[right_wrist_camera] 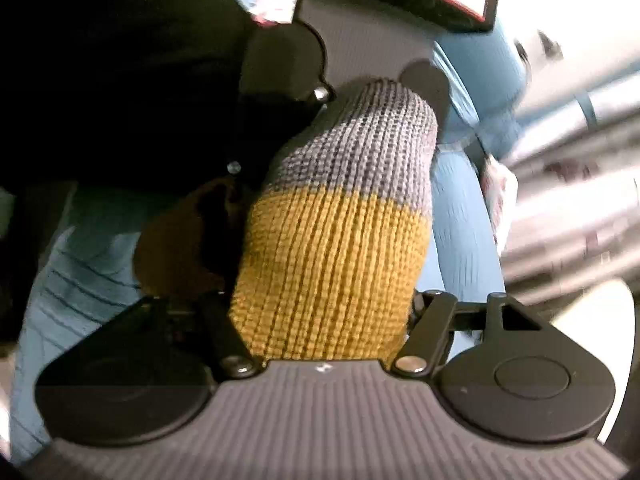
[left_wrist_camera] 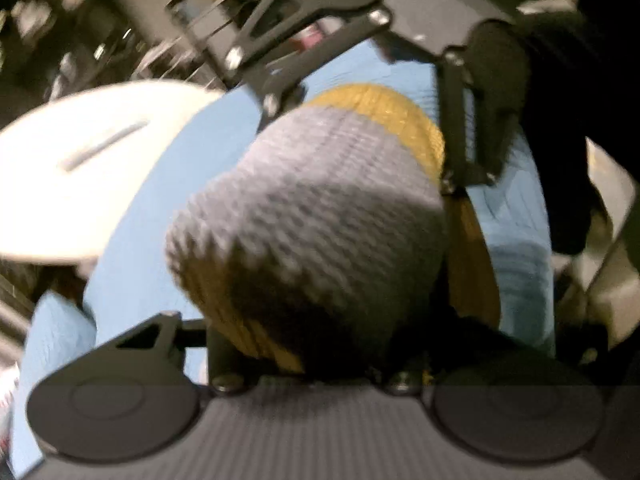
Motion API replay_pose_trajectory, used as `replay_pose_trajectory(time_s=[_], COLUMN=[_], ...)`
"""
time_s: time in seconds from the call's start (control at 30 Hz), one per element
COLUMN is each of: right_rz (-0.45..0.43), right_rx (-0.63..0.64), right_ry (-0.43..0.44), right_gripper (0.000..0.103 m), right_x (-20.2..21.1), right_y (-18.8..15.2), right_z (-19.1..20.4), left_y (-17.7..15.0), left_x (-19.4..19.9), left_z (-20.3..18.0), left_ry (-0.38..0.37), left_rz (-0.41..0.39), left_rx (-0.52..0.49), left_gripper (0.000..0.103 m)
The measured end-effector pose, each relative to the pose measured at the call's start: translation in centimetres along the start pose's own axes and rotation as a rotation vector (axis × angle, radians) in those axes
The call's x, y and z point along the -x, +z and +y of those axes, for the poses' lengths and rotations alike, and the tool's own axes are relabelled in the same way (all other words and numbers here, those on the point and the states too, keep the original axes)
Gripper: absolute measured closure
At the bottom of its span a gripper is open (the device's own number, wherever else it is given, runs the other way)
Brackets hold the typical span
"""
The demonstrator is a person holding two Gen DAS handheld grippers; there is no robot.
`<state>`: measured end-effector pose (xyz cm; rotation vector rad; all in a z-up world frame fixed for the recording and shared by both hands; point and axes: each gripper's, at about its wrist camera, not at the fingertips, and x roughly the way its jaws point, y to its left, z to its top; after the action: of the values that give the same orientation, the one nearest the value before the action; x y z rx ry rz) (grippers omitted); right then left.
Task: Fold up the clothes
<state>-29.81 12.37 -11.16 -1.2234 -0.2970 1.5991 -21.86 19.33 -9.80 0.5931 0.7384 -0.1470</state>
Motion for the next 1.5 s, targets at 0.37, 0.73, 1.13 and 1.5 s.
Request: replay_pose_trajectory(time_s=[0.37,0.73,1.13,1.5], right_rz=[-0.213,-0.104,0.037,0.107], right_rx=[-1.001,-1.494,-1.69,-1.792], right_ry=[-0.534,-0.344,-0.295,-0.355], right_gripper=[0.021,0.021,0.021,0.021], right_x=[9.6,3.3,1.1,2.6], right_y=[-6.3,-10.5,-16.6,-23.3], right_z=[-9.2,-4.6,-2.0,1.6], left_y=[-10.1,-41.7,-37.7,-26.8], left_x=[14.8,21.6,29.4,26.9], left_z=[9.2,16.6,11.0,11.4], left_ry=[0.514,0.92,0.967,1.073], left_rz=[-0.052,0.491,0.506,0.887], left_rx=[1.087,2.027,2.045,1.725], left_gripper=[0.065,0.0,0.0,0.0])
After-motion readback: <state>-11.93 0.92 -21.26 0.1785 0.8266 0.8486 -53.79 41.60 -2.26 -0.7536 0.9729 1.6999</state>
